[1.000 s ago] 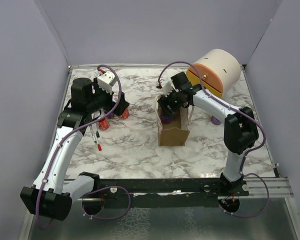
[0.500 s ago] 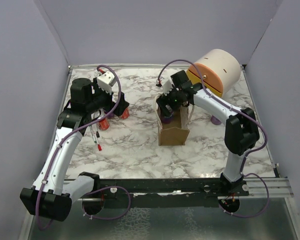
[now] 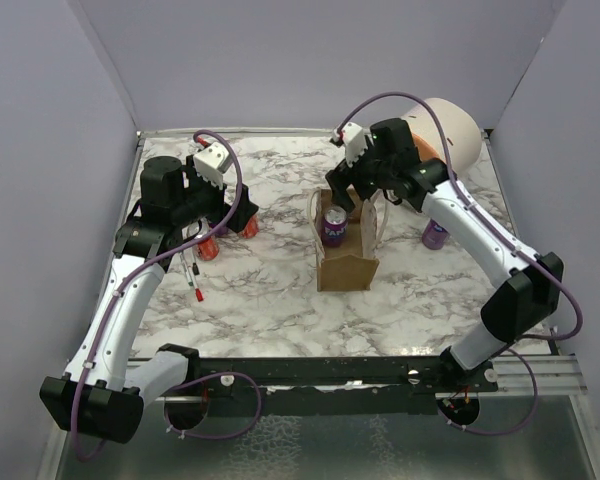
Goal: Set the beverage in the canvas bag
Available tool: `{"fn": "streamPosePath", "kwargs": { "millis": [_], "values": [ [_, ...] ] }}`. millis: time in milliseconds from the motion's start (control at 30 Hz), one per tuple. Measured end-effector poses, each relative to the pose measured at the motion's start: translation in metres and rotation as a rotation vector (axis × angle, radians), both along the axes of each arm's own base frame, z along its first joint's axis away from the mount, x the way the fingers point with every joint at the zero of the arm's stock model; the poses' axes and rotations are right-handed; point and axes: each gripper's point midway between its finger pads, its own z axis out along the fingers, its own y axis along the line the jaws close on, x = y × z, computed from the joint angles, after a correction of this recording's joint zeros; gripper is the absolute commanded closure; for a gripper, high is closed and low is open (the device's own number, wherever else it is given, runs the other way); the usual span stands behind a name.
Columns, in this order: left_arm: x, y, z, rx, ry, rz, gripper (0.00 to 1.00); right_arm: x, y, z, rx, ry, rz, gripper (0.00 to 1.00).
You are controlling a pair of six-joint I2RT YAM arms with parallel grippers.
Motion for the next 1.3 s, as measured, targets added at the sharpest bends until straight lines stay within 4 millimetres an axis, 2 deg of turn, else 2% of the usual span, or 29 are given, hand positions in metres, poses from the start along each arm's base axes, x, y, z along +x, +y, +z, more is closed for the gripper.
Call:
{"fn": "streamPosePath", "kwargs": {
  "millis": [167,300,400,500,533,633,867,967,1033,1300],
  "values": [
    [0.001,0.002,0.0,0.007,-0.004,0.008,0.01,-0.003,-0.014,0.047,0.019,-0.123,-0.043,0.11],
    [0.002,0.003,0.0,0.017,-0.009,0.014,0.01,-0.009,-0.04,0.089,0.051,-0.223,-0.105,0.1],
    [0.002,0.004,0.001,0.021,-0.016,0.018,0.01,-0.01,-0.08,0.113,0.079,-0.284,-0.194,0.09],
    [0.001,0.005,0.002,0.023,-0.024,0.021,0.01,-0.012,-0.126,0.117,0.094,-0.313,-0.307,0.08],
    [0.001,0.006,0.002,0.024,-0.024,0.023,0.01,-0.015,-0.148,0.112,0.095,-0.31,-0.36,0.08],
    [0.0,0.007,0.003,0.028,-0.032,0.026,0.01,-0.024,-0.188,0.093,0.081,-0.294,-0.468,0.08],
    [-0.001,0.018,0.0,0.058,-0.056,0.076,0.01,-0.042,-0.239,0.016,0.005,-0.173,-0.616,0.06],
    [-0.001,0.021,0.003,0.066,-0.071,0.087,0.01,-0.047,-0.249,-0.01,-0.03,-0.119,-0.645,0.06],
    [-0.002,0.021,0.004,0.065,-0.08,0.089,0.01,-0.047,-0.251,-0.021,-0.047,-0.094,-0.645,0.06],
    [-0.006,0.023,0.003,0.063,-0.089,0.091,0.01,-0.03,-0.258,-0.072,-0.117,0.015,-0.64,0.07]
  ]
}}
